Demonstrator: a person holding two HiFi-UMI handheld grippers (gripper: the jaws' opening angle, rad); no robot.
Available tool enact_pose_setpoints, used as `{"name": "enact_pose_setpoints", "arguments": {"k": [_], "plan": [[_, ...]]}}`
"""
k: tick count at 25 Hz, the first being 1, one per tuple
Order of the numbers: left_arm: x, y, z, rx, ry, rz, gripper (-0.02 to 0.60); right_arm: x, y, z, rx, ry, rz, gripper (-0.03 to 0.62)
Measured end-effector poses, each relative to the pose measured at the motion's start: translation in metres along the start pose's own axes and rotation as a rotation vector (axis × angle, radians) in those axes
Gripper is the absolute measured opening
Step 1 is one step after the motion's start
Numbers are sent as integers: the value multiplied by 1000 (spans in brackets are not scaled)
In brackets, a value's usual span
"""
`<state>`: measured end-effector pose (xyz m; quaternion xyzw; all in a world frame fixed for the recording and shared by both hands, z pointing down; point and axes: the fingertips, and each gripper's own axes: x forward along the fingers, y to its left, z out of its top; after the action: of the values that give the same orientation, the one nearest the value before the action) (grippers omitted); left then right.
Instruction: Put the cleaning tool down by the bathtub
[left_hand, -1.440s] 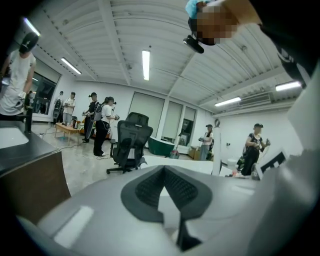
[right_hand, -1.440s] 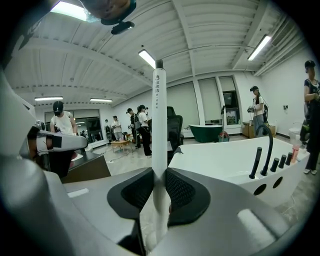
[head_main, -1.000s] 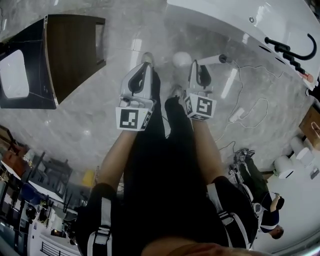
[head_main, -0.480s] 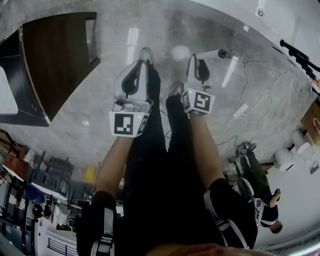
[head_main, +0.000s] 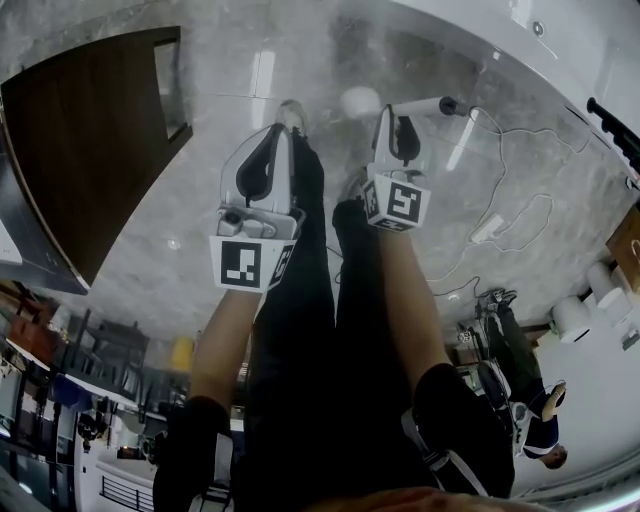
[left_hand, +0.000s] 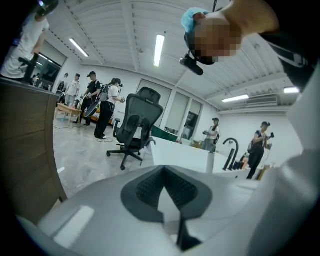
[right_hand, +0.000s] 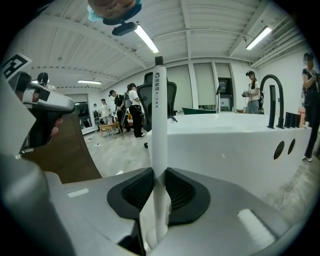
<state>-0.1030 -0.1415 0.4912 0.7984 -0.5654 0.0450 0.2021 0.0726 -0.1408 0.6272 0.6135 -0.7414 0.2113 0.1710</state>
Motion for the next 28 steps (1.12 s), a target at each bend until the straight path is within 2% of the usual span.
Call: {"name": "enact_pose_setpoints", "arguments": {"k": [13, 28], "plan": [[27, 34, -62, -7, -21, 9, 9, 64, -2, -92, -26, 30, 8, 78], [46, 64, -116, -22, -34, 25, 8, 116, -10, -167, -30, 50, -13, 78]]}}
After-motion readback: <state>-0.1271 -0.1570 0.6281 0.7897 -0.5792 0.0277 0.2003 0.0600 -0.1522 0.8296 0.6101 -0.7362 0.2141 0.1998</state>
